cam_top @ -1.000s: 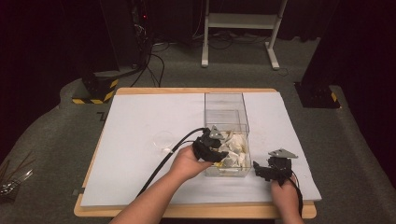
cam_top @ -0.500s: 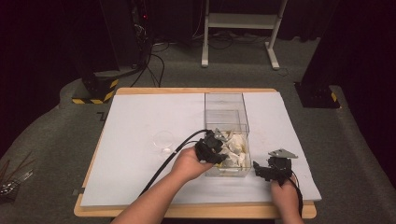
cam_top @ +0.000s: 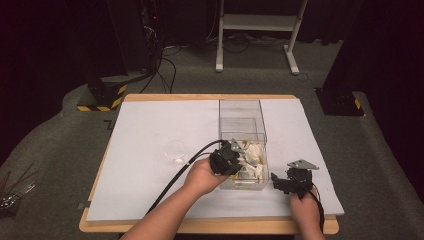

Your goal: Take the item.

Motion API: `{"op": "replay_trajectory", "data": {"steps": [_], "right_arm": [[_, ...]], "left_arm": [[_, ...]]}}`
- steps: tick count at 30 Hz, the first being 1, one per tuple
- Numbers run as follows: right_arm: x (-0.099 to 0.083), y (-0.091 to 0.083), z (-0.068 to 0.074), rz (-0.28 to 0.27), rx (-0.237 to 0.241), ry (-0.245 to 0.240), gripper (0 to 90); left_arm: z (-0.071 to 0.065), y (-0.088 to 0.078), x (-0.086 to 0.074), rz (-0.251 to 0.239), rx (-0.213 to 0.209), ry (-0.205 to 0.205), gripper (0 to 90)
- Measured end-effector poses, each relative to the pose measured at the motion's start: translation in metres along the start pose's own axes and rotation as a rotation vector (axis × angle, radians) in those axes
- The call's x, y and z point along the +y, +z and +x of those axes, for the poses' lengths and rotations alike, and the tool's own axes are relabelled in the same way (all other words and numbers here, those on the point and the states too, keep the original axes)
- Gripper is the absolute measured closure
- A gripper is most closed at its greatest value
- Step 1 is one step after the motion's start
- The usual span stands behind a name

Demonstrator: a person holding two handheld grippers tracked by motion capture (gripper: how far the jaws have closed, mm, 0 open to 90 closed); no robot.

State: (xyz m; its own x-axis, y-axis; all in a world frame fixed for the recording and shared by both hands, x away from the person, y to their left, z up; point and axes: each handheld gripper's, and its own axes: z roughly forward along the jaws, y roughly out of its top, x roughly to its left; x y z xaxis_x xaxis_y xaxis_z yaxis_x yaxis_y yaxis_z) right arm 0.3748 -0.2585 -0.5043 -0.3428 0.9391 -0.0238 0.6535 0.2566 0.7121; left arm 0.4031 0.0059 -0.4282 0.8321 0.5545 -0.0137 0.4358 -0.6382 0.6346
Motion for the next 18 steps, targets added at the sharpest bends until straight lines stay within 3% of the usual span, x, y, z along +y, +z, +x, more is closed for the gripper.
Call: {"op": "replay_trajectory", "data": {"steps": [18], "right_arm": [[0.0000,0.0000,-0.0002,-0.001,0.001,-0.002,12.7]], "left_arm": [[-0.0001,-0.0073,-0.0055,-0.080,-0.012,-0.022,89.5]]}}
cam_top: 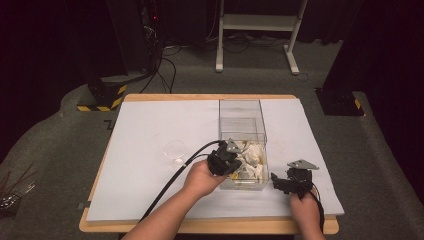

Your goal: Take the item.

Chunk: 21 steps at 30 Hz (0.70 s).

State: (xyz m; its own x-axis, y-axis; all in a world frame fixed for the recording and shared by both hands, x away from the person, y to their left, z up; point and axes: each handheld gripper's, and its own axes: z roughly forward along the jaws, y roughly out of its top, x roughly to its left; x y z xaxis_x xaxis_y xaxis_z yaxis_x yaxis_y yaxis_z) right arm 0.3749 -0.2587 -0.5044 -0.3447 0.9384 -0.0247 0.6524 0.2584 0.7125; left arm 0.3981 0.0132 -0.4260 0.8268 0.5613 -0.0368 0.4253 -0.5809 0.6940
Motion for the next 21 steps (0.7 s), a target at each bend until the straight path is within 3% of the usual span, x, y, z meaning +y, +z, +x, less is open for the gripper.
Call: {"op": "replay_trajectory", "data": {"steps": [7,9,13,15,19,21], "right_arm": [[0.0000,0.0000,0.0001,0.000,0.000,0.002,12.7],[0.0000,0.0000,0.0000,0.000,0.000,0.000,12.7],[0.0000,0.0000,0.0000,0.000,0.000,0.000,12.7],[0.0000,0.0000,0.0000,0.000,0.000,0.000,12.7],[0.0000,-0.0001,0.0001,0.000,0.000,0.002,12.8],[0.0000,0.0000,0.0000,0.000,0.001,0.000,12.8]], "left_arm": [[0.0014,-0.0015,-0.0008,-0.016,0.001,-0.005,89.1],[0.0034,-0.0001,-0.0006,-0.012,-0.018,-0.023,74.4],[0.0034,0.0029,0.0004,0.003,-0.049,-0.037,62.7],[-0.0012,0.0070,0.0026,0.045,-0.004,0.000,63.2],[0.0000,0.0076,0.0043,0.076,0.003,0.000,65.8],[0.0007,0.0080,0.0043,0.095,0.002,0.005,71.6]]}}
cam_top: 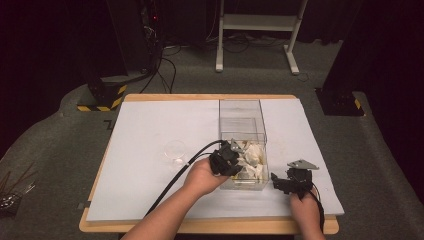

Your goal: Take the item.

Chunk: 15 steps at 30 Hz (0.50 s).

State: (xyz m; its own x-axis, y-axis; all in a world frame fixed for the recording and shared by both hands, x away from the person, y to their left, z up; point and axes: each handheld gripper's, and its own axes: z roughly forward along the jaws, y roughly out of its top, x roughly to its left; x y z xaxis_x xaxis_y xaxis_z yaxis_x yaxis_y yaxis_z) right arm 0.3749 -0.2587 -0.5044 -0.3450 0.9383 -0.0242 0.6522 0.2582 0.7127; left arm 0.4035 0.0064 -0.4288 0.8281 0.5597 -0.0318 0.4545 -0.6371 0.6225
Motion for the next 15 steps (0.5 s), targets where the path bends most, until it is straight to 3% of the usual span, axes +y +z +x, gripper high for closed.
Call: {"op": "replay_trajectory", "data": {"steps": [2,8,15], "right_arm": [[0.0000,-0.0001,0.0002,0.001,0.000,0.002,12.8],[-0.0001,-0.0001,0.0003,0.001,0.000,0.003,12.8],[-0.0001,-0.0001,0.0004,0.001,0.000,0.003,12.8]], "left_arm": [[-0.0004,-0.0001,0.0001,0.001,-0.001,-0.002,75.1],[-0.0044,-0.0002,0.0031,0.028,0.024,0.043,82.6],[-0.0058,0.0000,0.0045,0.037,0.034,0.048,89.4]]}}
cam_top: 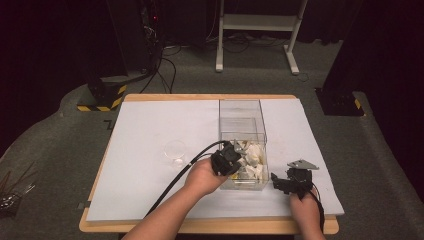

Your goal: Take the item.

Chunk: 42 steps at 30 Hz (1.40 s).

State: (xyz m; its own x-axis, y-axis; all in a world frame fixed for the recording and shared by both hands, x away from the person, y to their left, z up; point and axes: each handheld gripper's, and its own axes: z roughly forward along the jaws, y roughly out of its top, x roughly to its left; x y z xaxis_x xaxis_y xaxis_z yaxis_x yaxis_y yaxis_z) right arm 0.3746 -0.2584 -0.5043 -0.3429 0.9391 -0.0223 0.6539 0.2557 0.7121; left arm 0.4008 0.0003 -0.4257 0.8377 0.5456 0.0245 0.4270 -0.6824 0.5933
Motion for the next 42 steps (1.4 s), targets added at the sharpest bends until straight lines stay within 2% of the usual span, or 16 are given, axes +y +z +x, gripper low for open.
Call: {"op": "replay_trajectory", "data": {"steps": [7,14,24,28,33,42], "right_arm": [[0.000,0.000,0.000,0.000,0.000,0.000,12.8],[0.000,0.000,0.000,0.000,0.000,0.000,12.8],[0.000,0.000,0.000,0.000,0.000,0.000,12.8],[0.000,0.000,0.000,0.000,0.000,0.000,12.8],[0.000,0.000,0.000,0.000,0.000,0.000,12.8],[0.000,0.000,0.000,0.000,0.000,0.000,12.8]], "left_arm": [[0.000,-0.001,-0.001,-0.016,0.005,-0.003,90.0],[0.002,-0.004,-0.008,-0.089,-0.022,-0.025,90.0],[0.005,-0.008,-0.014,-0.131,-0.042,-0.044,90.0],[0.006,-0.010,-0.014,-0.142,-0.034,-0.037,90.0],[0.009,-0.015,-0.015,-0.177,-0.053,-0.061,90.0],[0.009,-0.022,-0.015,-0.214,-0.057,-0.065,90.0]]}}
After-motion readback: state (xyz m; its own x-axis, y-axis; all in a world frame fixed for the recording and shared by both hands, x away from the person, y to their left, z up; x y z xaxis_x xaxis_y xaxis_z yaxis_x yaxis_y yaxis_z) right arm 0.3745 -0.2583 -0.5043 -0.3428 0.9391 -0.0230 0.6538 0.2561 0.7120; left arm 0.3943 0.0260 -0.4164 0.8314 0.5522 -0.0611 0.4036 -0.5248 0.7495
